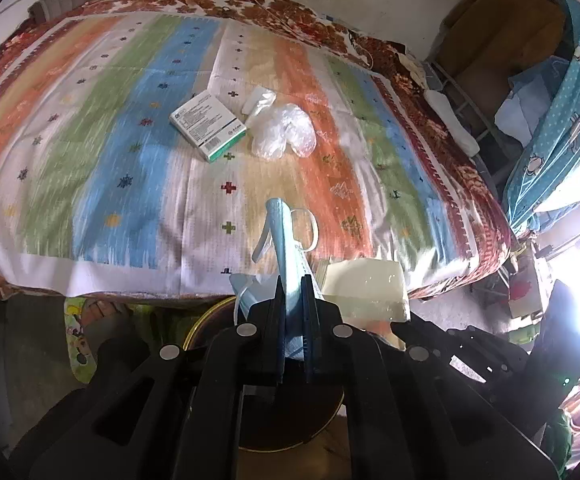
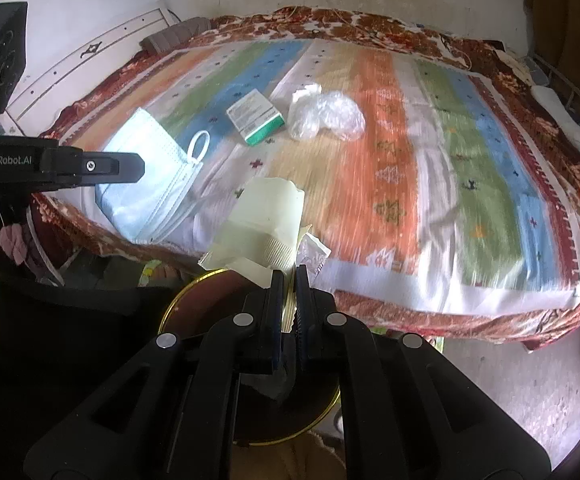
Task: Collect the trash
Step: 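Carry the mask with left gripper while right gripper carries paper sheet over bin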
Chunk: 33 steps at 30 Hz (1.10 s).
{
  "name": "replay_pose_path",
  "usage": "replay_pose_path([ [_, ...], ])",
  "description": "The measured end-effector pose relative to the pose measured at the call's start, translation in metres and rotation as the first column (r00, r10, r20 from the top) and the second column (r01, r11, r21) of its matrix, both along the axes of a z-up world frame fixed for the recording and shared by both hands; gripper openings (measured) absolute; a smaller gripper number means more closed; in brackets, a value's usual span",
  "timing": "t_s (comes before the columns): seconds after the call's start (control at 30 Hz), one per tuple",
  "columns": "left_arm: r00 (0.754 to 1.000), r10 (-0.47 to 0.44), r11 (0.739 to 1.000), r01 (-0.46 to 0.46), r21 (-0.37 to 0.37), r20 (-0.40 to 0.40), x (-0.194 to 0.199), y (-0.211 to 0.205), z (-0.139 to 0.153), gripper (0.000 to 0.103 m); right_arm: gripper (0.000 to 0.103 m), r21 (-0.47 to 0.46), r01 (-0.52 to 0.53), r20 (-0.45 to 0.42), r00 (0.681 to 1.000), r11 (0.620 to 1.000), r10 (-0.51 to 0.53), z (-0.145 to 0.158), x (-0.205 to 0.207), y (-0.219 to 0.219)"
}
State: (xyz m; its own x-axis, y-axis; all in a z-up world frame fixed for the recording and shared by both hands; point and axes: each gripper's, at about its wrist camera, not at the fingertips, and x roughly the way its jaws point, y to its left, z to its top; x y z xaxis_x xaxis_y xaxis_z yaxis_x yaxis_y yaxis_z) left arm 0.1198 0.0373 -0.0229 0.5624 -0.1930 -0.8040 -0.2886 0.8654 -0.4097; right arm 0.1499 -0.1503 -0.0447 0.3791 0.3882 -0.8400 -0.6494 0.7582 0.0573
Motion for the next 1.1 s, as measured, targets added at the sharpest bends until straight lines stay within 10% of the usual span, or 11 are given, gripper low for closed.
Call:
replay_pose_path([
  [1.1, 0.957, 0.032, 0.999, -0.038, -0.013, -0.288, 0.014, -0.021, -0.077, 0.006, 0.006, -0.152, 0.012, -0.278, 0.959, 0.988, -0.054, -0.093, -0.013, 0.002],
])
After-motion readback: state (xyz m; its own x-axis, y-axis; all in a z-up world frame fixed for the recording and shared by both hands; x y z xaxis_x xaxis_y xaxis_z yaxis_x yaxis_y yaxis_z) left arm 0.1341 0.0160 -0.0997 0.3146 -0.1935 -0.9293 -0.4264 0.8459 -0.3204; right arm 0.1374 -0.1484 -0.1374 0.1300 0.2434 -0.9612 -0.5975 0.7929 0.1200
